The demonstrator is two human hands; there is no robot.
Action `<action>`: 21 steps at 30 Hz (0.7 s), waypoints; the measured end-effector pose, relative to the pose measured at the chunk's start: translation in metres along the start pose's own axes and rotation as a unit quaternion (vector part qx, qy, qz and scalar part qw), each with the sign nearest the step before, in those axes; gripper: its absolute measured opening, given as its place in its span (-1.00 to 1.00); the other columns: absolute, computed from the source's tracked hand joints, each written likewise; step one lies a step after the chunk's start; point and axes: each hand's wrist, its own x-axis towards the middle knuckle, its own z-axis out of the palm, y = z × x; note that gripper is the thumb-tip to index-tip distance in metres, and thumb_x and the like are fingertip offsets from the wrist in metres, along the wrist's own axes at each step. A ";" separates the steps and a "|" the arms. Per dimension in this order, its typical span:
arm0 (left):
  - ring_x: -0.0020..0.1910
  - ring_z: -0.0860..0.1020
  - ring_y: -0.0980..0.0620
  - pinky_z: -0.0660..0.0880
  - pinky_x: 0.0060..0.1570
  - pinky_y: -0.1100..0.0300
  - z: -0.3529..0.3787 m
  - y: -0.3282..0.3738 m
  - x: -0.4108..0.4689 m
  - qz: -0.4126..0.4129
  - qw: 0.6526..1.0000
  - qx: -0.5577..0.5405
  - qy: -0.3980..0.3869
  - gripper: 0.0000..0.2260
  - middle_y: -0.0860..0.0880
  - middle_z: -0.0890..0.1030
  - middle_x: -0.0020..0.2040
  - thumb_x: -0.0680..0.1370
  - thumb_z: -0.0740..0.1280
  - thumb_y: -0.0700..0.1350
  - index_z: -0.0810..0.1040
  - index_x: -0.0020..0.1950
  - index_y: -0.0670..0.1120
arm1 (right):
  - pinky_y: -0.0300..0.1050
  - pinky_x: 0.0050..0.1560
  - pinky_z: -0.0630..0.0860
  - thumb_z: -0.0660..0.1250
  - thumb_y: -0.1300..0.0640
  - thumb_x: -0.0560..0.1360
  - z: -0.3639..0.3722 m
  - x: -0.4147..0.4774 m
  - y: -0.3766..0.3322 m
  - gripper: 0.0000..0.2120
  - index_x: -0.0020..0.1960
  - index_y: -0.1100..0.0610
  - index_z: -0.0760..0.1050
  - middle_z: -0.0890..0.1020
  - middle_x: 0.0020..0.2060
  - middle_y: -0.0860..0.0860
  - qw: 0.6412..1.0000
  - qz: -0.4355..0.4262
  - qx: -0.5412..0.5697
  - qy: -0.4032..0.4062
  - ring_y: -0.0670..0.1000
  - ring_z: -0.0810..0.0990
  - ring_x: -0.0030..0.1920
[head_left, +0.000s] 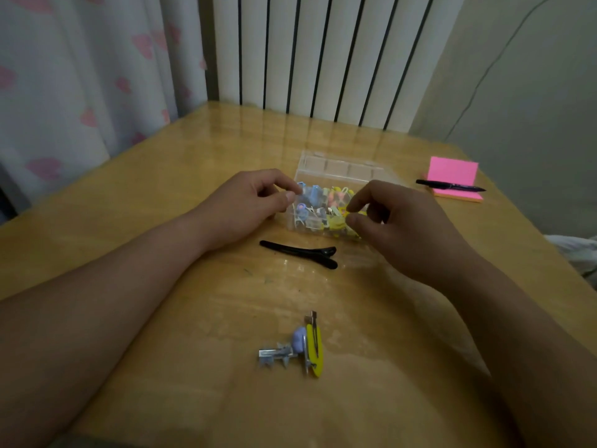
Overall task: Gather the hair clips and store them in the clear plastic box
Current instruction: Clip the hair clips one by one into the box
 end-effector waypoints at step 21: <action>-0.01 0.62 -0.16 0.55 0.16 -0.12 0.001 0.001 0.000 -0.003 1.000 -0.007 0.002 -0.87 -0.18 0.66 -0.07 0.66 0.39 0.01 0.69 0.17 0.17 | -0.04 -0.05 0.60 0.56 -0.11 0.50 -0.014 -0.015 -0.041 -0.83 -0.04 -0.07 0.63 0.62 -0.09 -0.13 0.917 -0.067 -0.003 -0.393 -0.10 0.59 -0.08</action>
